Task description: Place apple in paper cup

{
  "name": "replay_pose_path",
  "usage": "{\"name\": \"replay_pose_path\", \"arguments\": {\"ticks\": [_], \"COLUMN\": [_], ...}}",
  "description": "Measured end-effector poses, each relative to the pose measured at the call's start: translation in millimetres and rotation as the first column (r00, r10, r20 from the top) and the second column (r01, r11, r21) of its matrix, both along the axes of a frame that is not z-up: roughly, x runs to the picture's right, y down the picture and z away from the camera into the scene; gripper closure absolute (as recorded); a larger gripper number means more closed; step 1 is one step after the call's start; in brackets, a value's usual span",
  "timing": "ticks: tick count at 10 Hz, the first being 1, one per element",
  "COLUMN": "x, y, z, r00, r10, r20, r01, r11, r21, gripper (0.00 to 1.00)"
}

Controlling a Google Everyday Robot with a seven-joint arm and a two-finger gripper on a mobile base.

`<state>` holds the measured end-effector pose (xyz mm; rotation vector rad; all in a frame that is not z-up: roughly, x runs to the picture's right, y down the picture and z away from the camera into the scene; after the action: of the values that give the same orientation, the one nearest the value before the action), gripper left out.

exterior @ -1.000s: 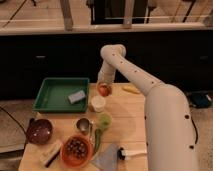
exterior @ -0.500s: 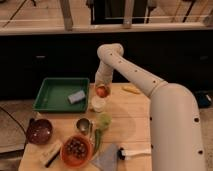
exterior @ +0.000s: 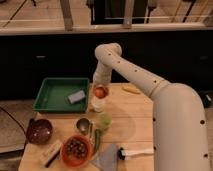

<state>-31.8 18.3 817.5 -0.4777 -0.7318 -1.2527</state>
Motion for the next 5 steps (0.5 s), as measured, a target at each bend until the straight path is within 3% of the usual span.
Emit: {"name": "replay_pose_path", "arguments": {"ticks": [2, 5], "x": [-1.4, -2.5], "y": [0.6, 1.8], "z": [-1.7, -3.2], "r00": [1.000, 1.000], "r10": [-0.006, -0.015], "r20": [0.003, 0.010], "r01": [0.006, 0.015], "r11": [1.0000, 0.9999], "r21": [0.003, 0.006], "gripper": [0.20, 0.20]}}
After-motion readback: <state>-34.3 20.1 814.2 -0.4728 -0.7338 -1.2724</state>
